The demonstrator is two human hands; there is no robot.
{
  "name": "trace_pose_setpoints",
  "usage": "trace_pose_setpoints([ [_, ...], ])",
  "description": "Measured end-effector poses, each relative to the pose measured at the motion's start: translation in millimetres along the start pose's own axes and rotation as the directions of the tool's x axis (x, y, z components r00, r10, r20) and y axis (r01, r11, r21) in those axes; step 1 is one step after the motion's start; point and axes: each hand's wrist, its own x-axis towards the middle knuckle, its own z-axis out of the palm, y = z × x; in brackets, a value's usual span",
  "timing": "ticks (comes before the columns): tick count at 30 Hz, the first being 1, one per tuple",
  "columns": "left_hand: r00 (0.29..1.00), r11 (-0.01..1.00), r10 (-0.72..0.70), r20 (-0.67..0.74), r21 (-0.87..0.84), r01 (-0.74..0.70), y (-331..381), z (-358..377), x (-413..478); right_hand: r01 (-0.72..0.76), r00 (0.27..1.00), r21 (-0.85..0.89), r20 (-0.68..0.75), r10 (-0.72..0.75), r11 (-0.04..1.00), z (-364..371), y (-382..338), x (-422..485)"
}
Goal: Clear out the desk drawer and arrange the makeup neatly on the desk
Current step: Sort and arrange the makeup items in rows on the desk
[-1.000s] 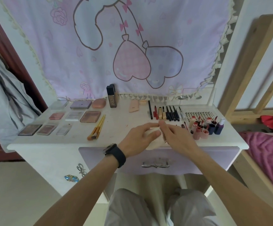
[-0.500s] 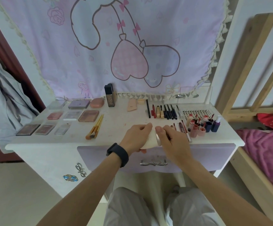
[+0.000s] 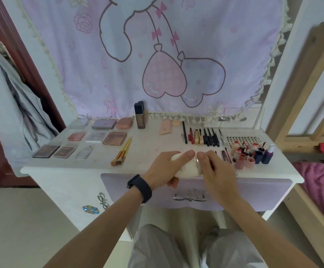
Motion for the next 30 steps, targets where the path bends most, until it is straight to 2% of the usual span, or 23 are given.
trace_pose_setpoints([
  [1,1.0,1.0,-0.014,-0.005,-0.022,0.014,0,-2,1,0.049,0.999,-0.014,0.023,-0.048,0.999,-1,1,1],
  [3,0.999,1.0,-0.017,-0.029,-0.006,0.017,0,-7,3,0.032,0.995,0.01,0.09,-0.033,0.999,-4,2,2],
  [6,0.996,0.996,0.013,-0.084,0.091,-0.005,-3,-12,6,-0.184,0.958,0.144,0.249,0.144,0.972,-9,-1,3],
  [8,0.995,0.994,0.017,-0.1,0.105,-0.007,-4,-15,5,-0.349,0.896,0.285,0.381,0.229,0.893,-11,-2,4],
  [10,0.996,0.994,0.012,-0.09,0.109,-0.002,-6,-16,4,-0.422,0.865,0.33,0.425,0.266,0.845,-12,-5,9],
  [15,0.998,0.996,-0.023,-0.065,0.084,0.029,-17,-19,4,-0.457,0.814,0.299,0.521,0.257,0.838,-21,-1,16],
  [19,0.998,0.997,-0.045,-0.053,0.056,0.048,-20,-21,6,-0.351,0.801,0.188,0.567,0.191,0.917,-26,-5,20],
  [23,0.999,0.998,-0.03,-0.045,0.045,0.032,-15,-24,10,-0.43,0.809,0.265,0.538,0.238,0.863,-26,-13,25],
  [26,0.999,0.998,-0.015,-0.032,0.059,0.017,-14,-26,12,-0.438,0.817,0.242,0.51,0.271,0.866,-26,-16,30],
  [30,0.998,0.998,-0.059,-0.001,0.019,0.059,-17,-30,15,-0.494,0.768,0.196,0.555,0.32,0.847,-27,-14,35],
])
